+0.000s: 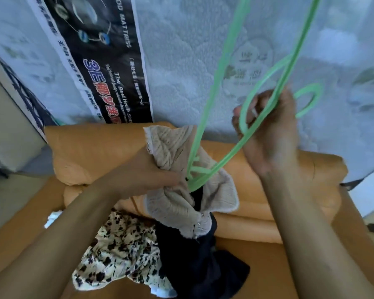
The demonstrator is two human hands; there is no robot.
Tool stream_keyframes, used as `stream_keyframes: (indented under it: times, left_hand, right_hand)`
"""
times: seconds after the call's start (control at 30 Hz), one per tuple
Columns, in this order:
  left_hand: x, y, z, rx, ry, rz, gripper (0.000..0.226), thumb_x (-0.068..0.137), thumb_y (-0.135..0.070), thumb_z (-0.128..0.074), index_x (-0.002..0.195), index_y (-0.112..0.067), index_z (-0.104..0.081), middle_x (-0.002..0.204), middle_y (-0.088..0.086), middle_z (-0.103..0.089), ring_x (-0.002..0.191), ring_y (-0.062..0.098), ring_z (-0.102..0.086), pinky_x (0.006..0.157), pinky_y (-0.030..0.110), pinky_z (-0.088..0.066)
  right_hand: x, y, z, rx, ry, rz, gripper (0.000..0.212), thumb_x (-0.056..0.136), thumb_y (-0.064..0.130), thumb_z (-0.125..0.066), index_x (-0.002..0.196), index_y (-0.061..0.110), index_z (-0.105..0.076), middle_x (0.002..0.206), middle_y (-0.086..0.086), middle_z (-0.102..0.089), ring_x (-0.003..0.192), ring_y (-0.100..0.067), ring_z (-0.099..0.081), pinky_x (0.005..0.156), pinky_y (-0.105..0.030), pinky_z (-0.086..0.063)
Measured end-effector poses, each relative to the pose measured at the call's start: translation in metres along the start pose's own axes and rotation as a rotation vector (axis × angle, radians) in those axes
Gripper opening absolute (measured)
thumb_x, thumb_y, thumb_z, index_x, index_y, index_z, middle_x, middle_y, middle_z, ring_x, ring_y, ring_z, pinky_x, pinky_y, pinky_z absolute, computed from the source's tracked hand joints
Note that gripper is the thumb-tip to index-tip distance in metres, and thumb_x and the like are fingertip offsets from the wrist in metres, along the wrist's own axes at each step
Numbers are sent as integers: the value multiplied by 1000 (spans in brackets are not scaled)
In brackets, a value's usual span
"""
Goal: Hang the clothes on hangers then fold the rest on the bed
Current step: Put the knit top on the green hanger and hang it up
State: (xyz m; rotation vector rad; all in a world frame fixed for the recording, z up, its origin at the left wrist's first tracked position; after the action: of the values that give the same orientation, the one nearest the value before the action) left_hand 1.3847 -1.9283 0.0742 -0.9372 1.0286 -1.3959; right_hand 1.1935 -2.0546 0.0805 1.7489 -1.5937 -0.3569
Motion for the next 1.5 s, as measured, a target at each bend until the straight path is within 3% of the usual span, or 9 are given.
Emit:
stream_keyframes:
  times: [0.27,0.43,0.63,0.73,1.03,1.2,1.27,1.4,1.5]
  left_hand:
    - [-14,-27,54,-32,-133,-32,52,40,-30,-74,87,-7,-69,92,12,-71,87,20,-72,81,41,-60]
    - [-18,-39,99,-147,-282,-77,36,31,-19,-75,66,-12,-79,76,4,-76,73,17,-74,61,28,-60]
    - [-19,-49,127,-56,-249,-102,54,44,-7,-72,98,-2,-73,96,8,-76,89,18,-73,79,31,-58]
    - [-19,-55,134,42,-238,-111,38,60,3,-69,98,-5,-71,89,0,-76,83,9,-72,74,22,-57]
    - [-11,-51,165,228,-250,-82,30,91,3,-64,107,-22,-68,90,-16,-77,85,-2,-71,69,10,-52]
    - [1,-44,178,337,-233,-32,24,91,-5,-69,111,-18,-69,107,3,-75,101,16,-70,87,27,-55]
    - [3,-44,184,354,-221,-13,26,87,-13,-73,113,-19,-70,107,4,-75,99,19,-71,86,34,-57]
    - [10,-45,194,388,-315,15,19,92,-2,-68,91,-22,-69,64,-7,-70,54,5,-62,46,23,-47]
    - [19,-53,184,384,-399,-10,34,88,10,-62,87,-24,-65,68,-12,-71,65,1,-68,52,16,-49]
  right_hand:
    - [-29,-54,11,-466,99,-108,45,105,30,-46,73,13,-71,72,-8,-67,73,-13,-65,73,-22,-50]
    - [-24,-60,38,-839,320,-96,25,101,32,-55,105,9,-62,95,-7,-64,90,-9,-62,81,-19,-47]
    - [-3,-50,38,-1059,504,-18,51,97,53,-54,87,4,-61,111,4,-58,111,-15,-58,92,-18,-43]
    - [5,-36,30,-1109,575,-32,36,98,38,-54,86,5,-65,109,2,-60,115,-17,-57,96,-21,-43]
    - [16,-10,1,-1262,553,-43,31,91,53,-54,91,25,-66,95,-12,-59,86,-34,-57,81,-37,-45]
    - [19,-4,-8,-1389,603,-54,73,80,86,-46,91,15,-61,82,-15,-50,72,-27,-49,72,-38,-43]
    - [21,0,-8,-1414,621,-51,69,86,78,-45,91,10,-59,77,-13,-47,70,-28,-46,70,-42,-41]
    - [16,-1,-6,-1431,588,-80,51,88,60,-52,90,10,-59,69,6,-46,63,-9,-46,67,-38,-43]
    - [16,-10,-11,-1555,608,-105,39,94,52,-55,80,16,-53,64,9,-44,59,-8,-45,66,-40,-44]
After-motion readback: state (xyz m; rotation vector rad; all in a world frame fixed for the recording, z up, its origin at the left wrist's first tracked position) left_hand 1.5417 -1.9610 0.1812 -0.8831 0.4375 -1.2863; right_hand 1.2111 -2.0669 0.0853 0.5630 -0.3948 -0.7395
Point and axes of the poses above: each hand's wrist, its own x-axis towards the middle knuckle, its own z-axis out of the back of the hand, y = z × x, the point moved 1 cm from there along x, towards the middle knuckle
